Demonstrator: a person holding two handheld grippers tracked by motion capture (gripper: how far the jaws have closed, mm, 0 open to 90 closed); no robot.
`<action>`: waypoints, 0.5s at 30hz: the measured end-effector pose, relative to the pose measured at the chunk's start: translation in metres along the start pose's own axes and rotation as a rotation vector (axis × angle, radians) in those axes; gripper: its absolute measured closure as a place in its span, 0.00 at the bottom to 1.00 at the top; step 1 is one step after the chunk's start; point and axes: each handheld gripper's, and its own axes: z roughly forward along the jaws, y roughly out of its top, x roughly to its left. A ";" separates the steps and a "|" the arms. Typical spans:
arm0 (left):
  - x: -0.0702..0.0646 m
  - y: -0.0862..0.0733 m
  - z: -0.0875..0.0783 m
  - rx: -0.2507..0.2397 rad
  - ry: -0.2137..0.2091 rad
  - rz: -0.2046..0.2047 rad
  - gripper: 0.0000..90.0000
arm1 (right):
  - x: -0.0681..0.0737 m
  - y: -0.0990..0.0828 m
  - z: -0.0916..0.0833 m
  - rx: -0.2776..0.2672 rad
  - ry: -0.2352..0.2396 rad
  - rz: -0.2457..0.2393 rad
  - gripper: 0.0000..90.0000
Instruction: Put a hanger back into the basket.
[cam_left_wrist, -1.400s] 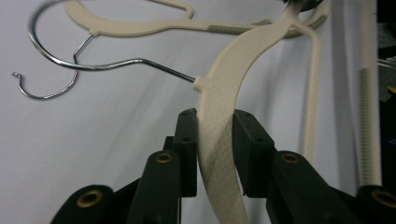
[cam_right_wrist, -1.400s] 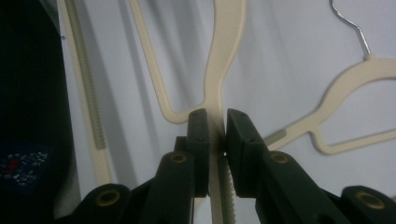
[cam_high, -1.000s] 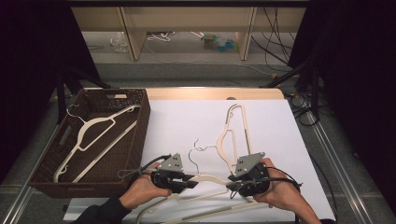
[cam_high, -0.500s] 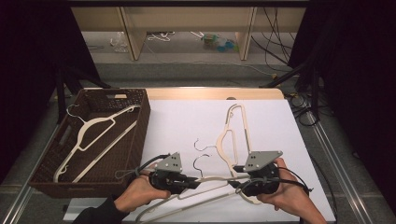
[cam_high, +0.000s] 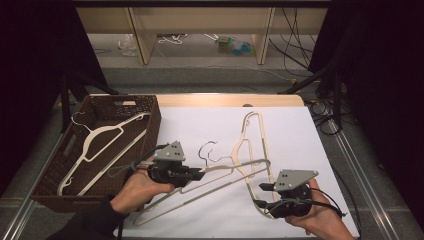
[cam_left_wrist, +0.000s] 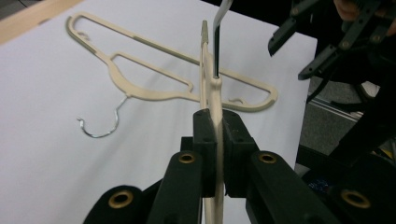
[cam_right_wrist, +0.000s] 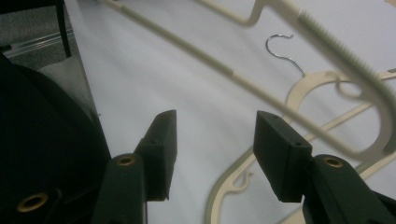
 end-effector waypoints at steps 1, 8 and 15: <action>0.001 0.002 -0.003 -0.008 0.002 -0.003 0.95 | -0.001 -0.001 -0.001 -0.001 -0.002 -0.001 0.55; 0.012 0.023 -0.042 -0.060 0.048 -0.030 0.95 | -0.002 -0.008 0.000 -0.006 -0.020 0.036 0.48; 0.026 0.039 -0.089 -0.112 0.114 -0.048 0.95 | -0.001 -0.010 0.004 -0.008 -0.013 0.023 0.47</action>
